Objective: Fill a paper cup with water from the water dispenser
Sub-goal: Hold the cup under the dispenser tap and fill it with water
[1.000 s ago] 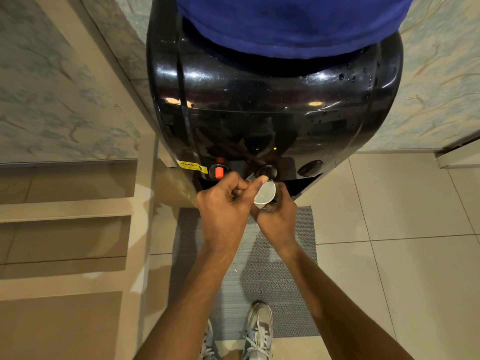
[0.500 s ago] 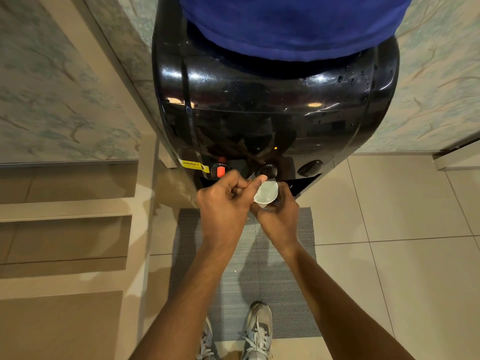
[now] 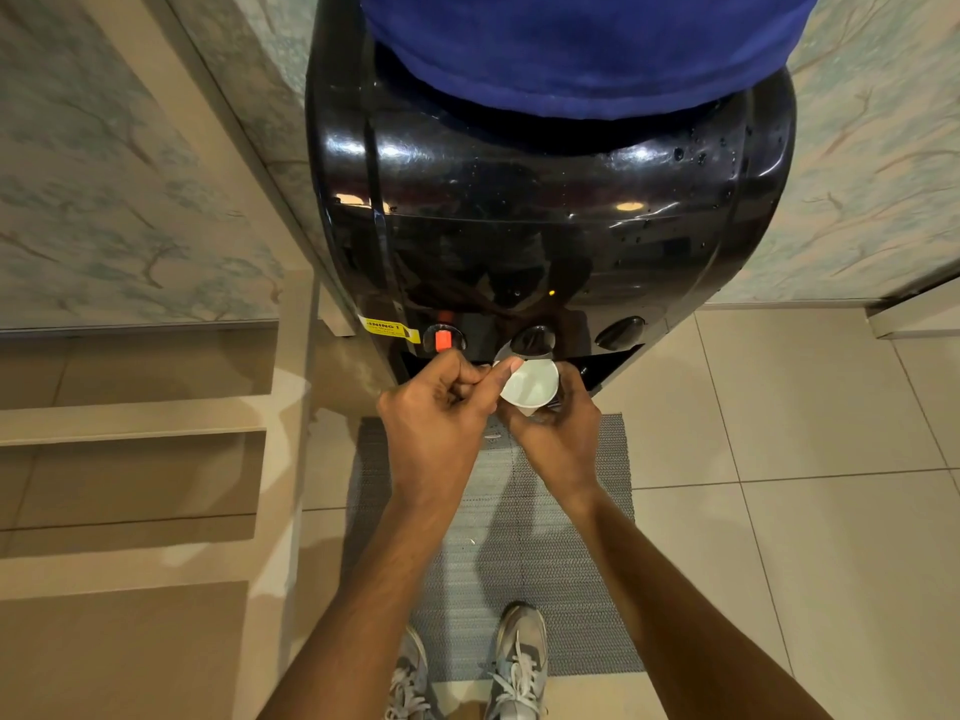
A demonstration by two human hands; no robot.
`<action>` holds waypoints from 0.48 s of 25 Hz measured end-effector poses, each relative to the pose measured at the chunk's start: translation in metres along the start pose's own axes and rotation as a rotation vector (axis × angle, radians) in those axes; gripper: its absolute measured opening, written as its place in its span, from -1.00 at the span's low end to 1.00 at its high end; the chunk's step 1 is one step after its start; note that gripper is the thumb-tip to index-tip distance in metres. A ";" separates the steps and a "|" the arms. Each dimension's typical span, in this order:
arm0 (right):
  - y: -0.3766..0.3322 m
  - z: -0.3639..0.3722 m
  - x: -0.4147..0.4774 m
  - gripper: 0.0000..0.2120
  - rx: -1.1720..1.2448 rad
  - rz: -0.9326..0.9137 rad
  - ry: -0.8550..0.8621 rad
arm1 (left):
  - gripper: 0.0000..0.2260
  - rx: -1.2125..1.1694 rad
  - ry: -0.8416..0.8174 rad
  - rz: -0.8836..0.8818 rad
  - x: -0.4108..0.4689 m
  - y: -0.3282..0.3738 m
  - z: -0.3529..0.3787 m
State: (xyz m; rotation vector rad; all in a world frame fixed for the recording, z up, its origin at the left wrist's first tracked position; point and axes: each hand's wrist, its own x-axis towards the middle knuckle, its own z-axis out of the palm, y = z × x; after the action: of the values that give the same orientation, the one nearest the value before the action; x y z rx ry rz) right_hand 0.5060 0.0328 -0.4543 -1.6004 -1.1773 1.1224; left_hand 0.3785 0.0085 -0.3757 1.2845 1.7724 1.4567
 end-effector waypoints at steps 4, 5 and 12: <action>0.002 0.000 -0.002 -0.47 -0.010 -0.001 0.007 | -0.72 -0.008 0.019 -0.026 -0.004 -0.001 -0.006; 0.004 0.000 -0.004 -0.45 -0.017 0.002 0.009 | -0.71 -0.006 0.029 -0.049 -0.006 -0.002 -0.008; 0.005 -0.006 -0.027 -0.36 -0.101 -0.054 -0.012 | -0.57 -0.161 0.104 -0.373 -0.018 -0.006 -0.030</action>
State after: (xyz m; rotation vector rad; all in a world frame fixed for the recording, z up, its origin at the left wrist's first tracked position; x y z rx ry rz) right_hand 0.5089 0.0043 -0.4529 -1.6300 -1.2958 1.0538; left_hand 0.3591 -0.0208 -0.3755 0.7602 1.8006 1.4341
